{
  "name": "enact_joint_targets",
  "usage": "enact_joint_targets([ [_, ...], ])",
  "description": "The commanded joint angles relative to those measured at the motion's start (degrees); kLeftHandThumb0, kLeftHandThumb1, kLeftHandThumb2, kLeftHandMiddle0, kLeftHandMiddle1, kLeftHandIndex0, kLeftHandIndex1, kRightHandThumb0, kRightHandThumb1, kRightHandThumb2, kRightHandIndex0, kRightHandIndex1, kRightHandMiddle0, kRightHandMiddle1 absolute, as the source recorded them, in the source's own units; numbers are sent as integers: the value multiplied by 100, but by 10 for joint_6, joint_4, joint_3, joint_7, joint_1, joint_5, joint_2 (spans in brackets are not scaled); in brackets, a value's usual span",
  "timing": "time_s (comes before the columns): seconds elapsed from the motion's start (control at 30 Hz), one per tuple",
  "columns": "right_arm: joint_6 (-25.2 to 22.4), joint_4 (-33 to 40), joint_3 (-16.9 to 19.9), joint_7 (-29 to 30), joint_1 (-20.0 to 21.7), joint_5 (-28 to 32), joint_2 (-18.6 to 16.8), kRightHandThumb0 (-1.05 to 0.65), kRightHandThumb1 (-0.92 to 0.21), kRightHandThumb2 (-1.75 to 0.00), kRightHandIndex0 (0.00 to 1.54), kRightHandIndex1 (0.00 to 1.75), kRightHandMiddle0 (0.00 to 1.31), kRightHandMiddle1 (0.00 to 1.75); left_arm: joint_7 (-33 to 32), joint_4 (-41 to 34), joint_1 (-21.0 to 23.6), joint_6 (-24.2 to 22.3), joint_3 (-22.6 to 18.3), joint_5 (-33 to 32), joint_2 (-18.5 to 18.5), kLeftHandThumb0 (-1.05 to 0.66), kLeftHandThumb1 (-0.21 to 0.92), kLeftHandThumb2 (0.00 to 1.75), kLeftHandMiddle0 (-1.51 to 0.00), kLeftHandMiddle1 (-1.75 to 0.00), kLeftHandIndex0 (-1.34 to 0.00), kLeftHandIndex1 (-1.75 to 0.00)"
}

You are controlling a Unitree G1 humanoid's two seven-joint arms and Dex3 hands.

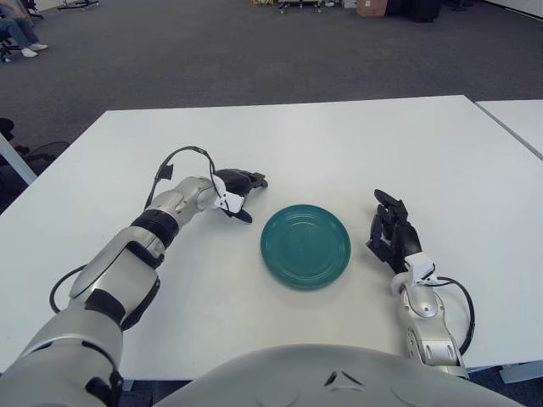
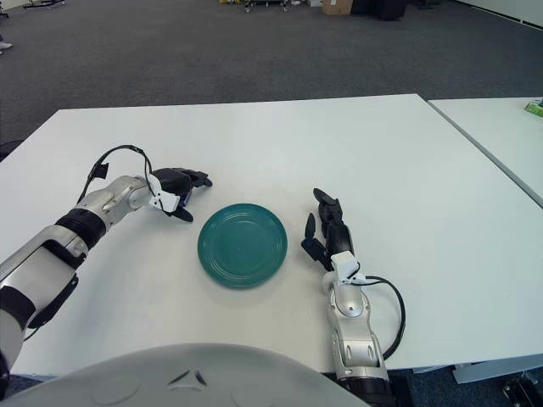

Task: Put the gum into the plate.

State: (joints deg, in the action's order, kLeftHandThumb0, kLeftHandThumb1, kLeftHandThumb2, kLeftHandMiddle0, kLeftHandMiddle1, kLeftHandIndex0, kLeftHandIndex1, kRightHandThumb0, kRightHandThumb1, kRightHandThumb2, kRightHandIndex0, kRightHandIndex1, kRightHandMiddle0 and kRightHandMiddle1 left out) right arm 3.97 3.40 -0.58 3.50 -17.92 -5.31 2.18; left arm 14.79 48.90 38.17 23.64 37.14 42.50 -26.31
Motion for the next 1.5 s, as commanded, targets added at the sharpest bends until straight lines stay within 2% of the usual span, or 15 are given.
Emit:
enact_joint_targets([
  [0.0, -40, -29, 3, -6, -29, 9, -4, -80, -92, -105, 22, 2, 0, 58, 15, -5, -16, -30, 5, 22, -24, -105, 92, 34, -2, 0, 0, -31],
  [0.17, -45, -25, 5, -3, -30, 12, -8, -84, -92, -105, 23, 2, 0, 59, 3, -16, -18, -51, 9, 45, -31, -105, 92, 35, 0, 0, 0, -22],
  [0.4, -49, -24, 9, -3, -29, 14, -11, -86, -92, -104, 26, 2, 0, 62, -13, -18, -17, -61, 7, 61, -35, -105, 92, 37, 0, 0, 0, -18],
  [0.73, -52, -24, 9, -5, -28, 15, -8, -85, -92, -104, 27, 2, 0, 64, -17, -18, -14, -53, 6, 70, -46, -105, 92, 37, 0, 0, 0, -19],
  [0.93, -55, -26, 10, -6, -27, 16, -7, -87, -92, -104, 28, 2, 0, 64, -42, 12, -1, -49, 19, 96, -53, -105, 92, 34, 0, 0, 0, -17],
  [1.03, -53, -27, 10, -6, -27, 18, -7, -87, -92, -104, 28, 2, 0, 65, -82, 59, 11, -56, 30, 114, -48, -105, 92, 32, 0, 0, 0, -22],
  [1.17, -49, -29, 11, -7, -27, 19, -7, -86, -92, -104, 29, 2, 0, 66, -106, 83, 17, -65, 34, 118, -39, -105, 92, 33, -1, 0, 0, -30],
  [1.47, -46, -28, 12, -11, -30, 20, -5, -83, -92, -104, 29, 2, 0, 66, -130, 115, 22, -78, 29, 106, -23, -105, 92, 35, -7, -2, 0, -48],
])
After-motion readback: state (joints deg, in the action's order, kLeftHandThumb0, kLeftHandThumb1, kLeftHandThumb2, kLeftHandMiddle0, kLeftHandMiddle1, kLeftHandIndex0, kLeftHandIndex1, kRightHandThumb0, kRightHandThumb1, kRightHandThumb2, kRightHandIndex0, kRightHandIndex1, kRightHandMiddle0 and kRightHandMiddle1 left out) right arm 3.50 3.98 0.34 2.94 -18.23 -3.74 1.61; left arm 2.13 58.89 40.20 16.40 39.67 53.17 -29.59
